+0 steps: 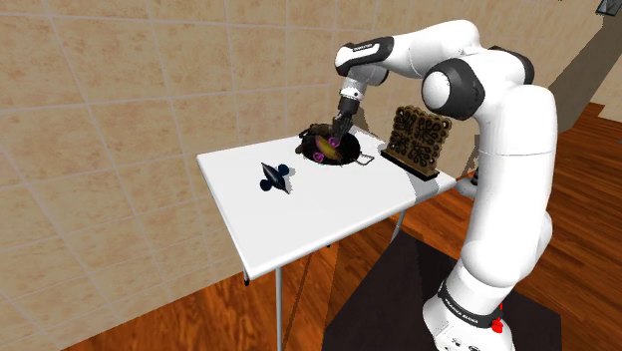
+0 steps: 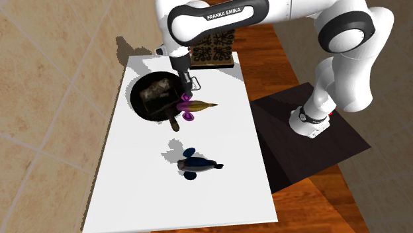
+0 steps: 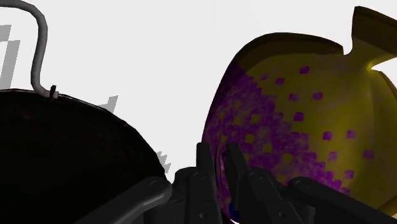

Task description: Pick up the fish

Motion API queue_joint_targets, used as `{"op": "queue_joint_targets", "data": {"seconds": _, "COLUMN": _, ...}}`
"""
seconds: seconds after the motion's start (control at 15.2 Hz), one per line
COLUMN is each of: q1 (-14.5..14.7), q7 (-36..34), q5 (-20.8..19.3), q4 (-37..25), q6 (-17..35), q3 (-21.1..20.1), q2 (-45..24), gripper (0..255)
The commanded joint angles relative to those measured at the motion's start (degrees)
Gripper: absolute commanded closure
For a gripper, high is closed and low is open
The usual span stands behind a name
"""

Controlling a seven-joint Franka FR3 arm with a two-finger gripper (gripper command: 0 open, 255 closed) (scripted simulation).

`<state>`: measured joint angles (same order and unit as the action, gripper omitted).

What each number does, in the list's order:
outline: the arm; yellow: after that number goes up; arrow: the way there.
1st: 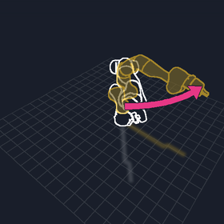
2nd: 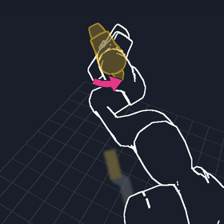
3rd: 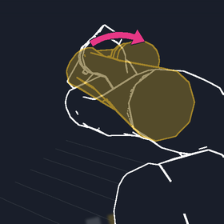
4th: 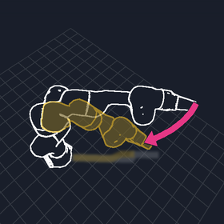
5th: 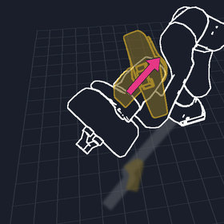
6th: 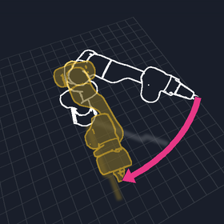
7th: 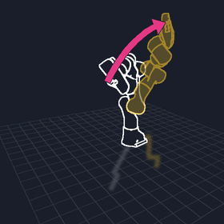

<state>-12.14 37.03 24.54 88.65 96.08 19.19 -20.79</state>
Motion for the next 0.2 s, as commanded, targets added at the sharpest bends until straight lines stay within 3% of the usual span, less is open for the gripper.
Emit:
{"op": "queue_joint_targets", "data": {"seconds": 0.0, "q1": -0.1, "q7": -0.4, "q5": -0.2, "q4": -1.1, "q6": -1.3, "q3": 0.1, "q2": 0.3, "gripper": 255}}
{"op": "queue_joint_targets", "data": {"seconds": 0.13, "q1": -0.1, "q7": -0.5, "q5": -0.2, "q4": -1.2, "q6": -1.4, "q3": 0.1, "q2": 0.3, "gripper": 255}}
